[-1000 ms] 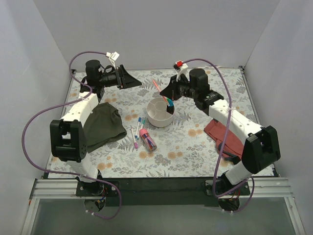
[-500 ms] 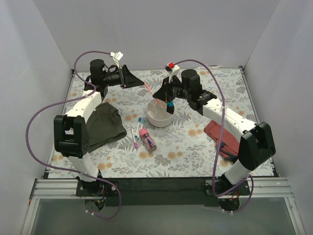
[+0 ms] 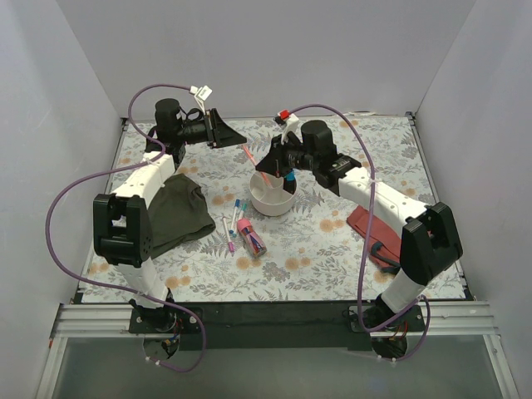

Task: Sort the stationery into containers
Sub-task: Pick up the pen from the center of the board, then place the pen in the storage box.

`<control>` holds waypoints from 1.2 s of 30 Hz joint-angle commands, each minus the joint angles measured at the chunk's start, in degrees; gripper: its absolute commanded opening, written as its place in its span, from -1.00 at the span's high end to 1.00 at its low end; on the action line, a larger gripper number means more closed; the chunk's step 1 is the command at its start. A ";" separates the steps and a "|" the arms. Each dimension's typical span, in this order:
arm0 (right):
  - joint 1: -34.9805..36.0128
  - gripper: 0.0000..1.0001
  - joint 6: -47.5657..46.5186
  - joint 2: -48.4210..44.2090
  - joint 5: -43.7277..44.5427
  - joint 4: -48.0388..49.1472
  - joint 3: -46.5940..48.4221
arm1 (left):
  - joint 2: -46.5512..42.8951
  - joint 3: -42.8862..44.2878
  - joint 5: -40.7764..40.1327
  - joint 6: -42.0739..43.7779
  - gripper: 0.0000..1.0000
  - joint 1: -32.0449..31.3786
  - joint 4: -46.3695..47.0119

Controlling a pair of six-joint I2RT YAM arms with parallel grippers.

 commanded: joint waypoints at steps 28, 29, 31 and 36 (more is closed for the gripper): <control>0.16 0.13 -1.74 0.14 -1.21 3.54 3.73 | -0.33 1.17 1.28 2.71 1.00 -0.47 -0.77; 0.07 0.05 -2.62 -1.17 -1.64 3.28 3.21 | -0.25 2.05 1.19 5.15 1.00 -0.47 -1.64; -0.19 -0.14 -4.81 -2.84 -1.74 2.49 1.02 | 0.10 4.85 0.40 8.77 1.00 -0.38 -5.41; -1.68 -0.18 -7.54 -9.61 -1.39 0.03 -4.09 | 2.47 10.49 -1.18 17.12 1.00 -0.03 -11.84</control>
